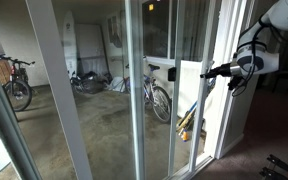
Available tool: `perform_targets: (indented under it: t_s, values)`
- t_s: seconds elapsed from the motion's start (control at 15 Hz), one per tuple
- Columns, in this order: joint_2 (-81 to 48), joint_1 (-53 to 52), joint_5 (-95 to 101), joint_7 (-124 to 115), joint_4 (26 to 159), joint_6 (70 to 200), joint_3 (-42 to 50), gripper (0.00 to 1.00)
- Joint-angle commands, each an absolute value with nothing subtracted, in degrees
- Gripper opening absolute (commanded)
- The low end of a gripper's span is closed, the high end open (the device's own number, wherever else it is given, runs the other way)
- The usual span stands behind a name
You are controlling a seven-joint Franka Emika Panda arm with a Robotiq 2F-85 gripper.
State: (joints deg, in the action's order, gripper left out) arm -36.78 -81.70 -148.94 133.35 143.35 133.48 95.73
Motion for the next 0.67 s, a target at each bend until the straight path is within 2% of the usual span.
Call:
perform_targets:
  t_s: [0.0,0.6]
  values:
    - [-39.96,-86.76,-148.94,130.62,141.83,132.07,95.35,1.00]
    - [-42.74,-92.61,-148.94,128.96,141.76,132.78,95.72,1.00]
